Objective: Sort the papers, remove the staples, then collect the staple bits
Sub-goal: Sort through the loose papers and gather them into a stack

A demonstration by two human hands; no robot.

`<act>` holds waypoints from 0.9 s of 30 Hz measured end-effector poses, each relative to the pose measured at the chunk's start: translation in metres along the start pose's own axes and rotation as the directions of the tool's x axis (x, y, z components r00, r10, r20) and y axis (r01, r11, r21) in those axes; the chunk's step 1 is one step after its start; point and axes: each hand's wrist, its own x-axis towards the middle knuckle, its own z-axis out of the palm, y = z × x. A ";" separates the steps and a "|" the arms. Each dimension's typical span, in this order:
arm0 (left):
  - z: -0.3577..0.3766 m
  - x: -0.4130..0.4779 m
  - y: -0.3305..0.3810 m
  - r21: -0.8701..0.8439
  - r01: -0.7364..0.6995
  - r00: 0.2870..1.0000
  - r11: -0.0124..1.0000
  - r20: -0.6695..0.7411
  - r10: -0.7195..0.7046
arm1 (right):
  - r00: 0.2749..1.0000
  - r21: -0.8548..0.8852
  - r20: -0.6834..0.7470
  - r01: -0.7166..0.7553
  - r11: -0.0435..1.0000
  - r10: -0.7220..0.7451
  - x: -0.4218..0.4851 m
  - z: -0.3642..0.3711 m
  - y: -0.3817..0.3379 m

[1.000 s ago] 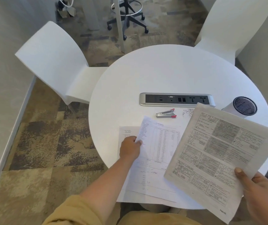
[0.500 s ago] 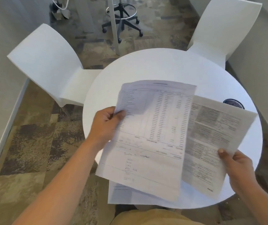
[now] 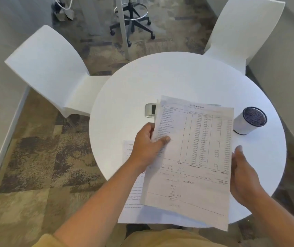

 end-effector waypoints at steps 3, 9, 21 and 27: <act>0.001 -0.001 -0.003 -0.072 0.020 1.000 0.997 0.005 -0.020 | 0.994 -0.166 0.029 0.113 0.980 -0.109 0.000 0.000 0.001; -0.032 -0.014 -0.039 0.202 0.171 0.963 0.964 -0.239 -0.120 | 0.984 -0.155 -0.086 0.144 0.977 -0.159 0.001 -0.013 0.009; -0.099 -0.082 -0.162 0.409 0.708 0.688 0.576 -0.216 -0.692 | 0.965 -0.170 -0.263 -0.051 0.984 0.005 -0.002 -0.042 0.021; -0.091 -0.077 -0.094 0.461 0.443 0.896 0.769 -0.219 -0.386 | 0.956 -0.205 -0.292 -0.038 0.978 -0.024 -0.003 -0.043 0.019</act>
